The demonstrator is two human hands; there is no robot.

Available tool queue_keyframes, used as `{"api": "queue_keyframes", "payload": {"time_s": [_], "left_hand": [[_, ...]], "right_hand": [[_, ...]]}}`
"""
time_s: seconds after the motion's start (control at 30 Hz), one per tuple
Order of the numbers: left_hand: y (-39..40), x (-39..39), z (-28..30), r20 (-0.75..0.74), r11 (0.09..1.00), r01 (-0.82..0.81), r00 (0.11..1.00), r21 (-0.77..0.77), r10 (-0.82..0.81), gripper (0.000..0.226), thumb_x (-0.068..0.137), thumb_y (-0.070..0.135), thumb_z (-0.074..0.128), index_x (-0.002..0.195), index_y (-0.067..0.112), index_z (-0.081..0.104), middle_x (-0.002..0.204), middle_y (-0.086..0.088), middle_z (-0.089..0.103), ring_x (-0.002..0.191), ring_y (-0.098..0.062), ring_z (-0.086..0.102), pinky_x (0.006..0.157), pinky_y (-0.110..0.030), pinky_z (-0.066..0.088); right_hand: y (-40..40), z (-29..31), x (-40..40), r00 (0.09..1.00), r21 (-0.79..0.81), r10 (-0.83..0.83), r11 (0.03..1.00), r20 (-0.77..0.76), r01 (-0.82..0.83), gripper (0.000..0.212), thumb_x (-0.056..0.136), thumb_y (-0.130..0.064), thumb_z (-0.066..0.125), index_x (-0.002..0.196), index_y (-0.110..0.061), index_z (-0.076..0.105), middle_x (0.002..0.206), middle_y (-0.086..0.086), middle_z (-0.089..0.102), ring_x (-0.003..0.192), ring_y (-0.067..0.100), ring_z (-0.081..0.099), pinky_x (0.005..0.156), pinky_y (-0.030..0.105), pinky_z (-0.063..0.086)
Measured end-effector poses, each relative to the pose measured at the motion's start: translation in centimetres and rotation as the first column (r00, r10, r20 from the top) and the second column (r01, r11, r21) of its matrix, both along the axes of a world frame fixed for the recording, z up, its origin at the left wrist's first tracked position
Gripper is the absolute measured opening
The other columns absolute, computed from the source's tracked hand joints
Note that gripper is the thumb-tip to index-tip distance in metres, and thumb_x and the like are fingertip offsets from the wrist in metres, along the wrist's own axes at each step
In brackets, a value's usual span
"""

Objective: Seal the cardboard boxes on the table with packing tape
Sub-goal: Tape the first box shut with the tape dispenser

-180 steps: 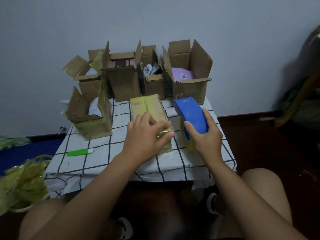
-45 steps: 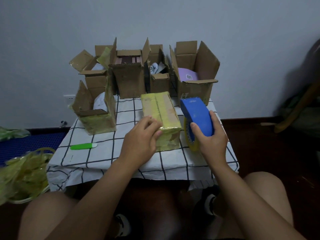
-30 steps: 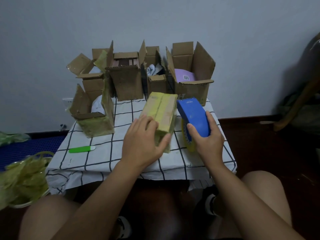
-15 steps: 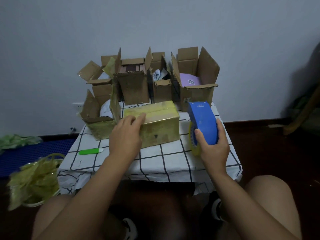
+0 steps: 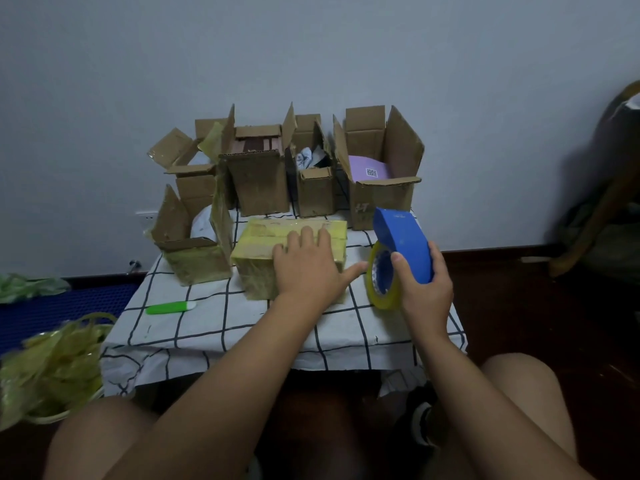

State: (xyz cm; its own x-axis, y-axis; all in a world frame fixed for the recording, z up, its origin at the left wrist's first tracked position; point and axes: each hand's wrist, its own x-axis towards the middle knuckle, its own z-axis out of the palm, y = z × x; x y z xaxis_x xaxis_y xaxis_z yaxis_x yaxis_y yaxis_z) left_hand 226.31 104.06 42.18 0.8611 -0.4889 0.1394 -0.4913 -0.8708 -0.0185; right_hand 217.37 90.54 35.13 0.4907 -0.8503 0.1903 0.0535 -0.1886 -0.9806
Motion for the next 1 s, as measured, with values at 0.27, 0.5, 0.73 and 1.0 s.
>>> {"api": "queue_keyframes", "payload": {"time_s": [0.27, 0.5, 0.73, 1.0], "left_hand": [[3.7, 0.4, -0.5, -0.086, 0.970, 0.243, 0.967, 0.004, -0.242, 0.060, 0.104, 0.038, 0.030, 0.157, 0.021, 0.008, 0.165, -0.002, 0.003, 0.151, -0.025, 0.000, 0.122, -0.043, 0.007], [8.5, 2.3, -1.1, -0.100, 0.950, 0.288, 0.949, -0.118, -0.300, 0.059, 0.102, 0.032, 0.046, 0.155, 0.030, 0.019, 0.163, 0.001, 0.015, 0.148, -0.023, 0.014, 0.114, -0.043, 0.032], [8.5, 2.0, -2.4, -0.023, 0.895, 0.390, 0.914, -0.218, -0.404, 0.055, 0.101, 0.021, 0.051, 0.152, 0.028, 0.031, 0.161, 0.003, 0.024, 0.150, -0.020, 0.015, 0.111, -0.041, 0.034], [9.3, 1.8, -3.0, 0.038, 0.864, 0.404, 0.910, -0.301, -0.413, 0.053, 0.097, 0.021, 0.058, 0.147, 0.025, 0.043, 0.155, 0.002, 0.037, 0.145, -0.022, 0.030, 0.116, -0.041, 0.025]], "right_hand": [[0.2, 0.1, -0.1, 0.999, -0.011, 0.044, 0.999, -0.009, -0.044, 0.075, 0.085, -0.038, 0.076, 0.150, -0.023, 0.042, 0.141, -0.015, 0.045, 0.128, 0.003, 0.044, 0.110, 0.030, 0.042], [0.1, 0.1, -0.3, 0.999, -0.001, 0.046, 0.999, -0.005, -0.046, 0.072, 0.086, -0.037, 0.076, 0.149, -0.025, 0.043, 0.138, -0.013, 0.048, 0.124, 0.008, 0.049, 0.105, 0.033, 0.048], [0.8, 0.4, -0.1, 0.994, -0.088, 0.100, 0.991, -0.048, -0.103, 0.073, 0.085, -0.036, 0.076, 0.149, -0.026, 0.042, 0.136, -0.018, 0.044, 0.121, 0.001, 0.045, 0.097, 0.017, 0.045], [-0.3, 1.6, 0.4, 0.992, 0.021, 0.125, 0.992, -0.012, -0.124, 0.068, 0.084, -0.033, 0.079, 0.145, -0.024, 0.050, 0.134, -0.009, 0.051, 0.122, 0.014, 0.053, 0.103, 0.034, 0.049]]}}
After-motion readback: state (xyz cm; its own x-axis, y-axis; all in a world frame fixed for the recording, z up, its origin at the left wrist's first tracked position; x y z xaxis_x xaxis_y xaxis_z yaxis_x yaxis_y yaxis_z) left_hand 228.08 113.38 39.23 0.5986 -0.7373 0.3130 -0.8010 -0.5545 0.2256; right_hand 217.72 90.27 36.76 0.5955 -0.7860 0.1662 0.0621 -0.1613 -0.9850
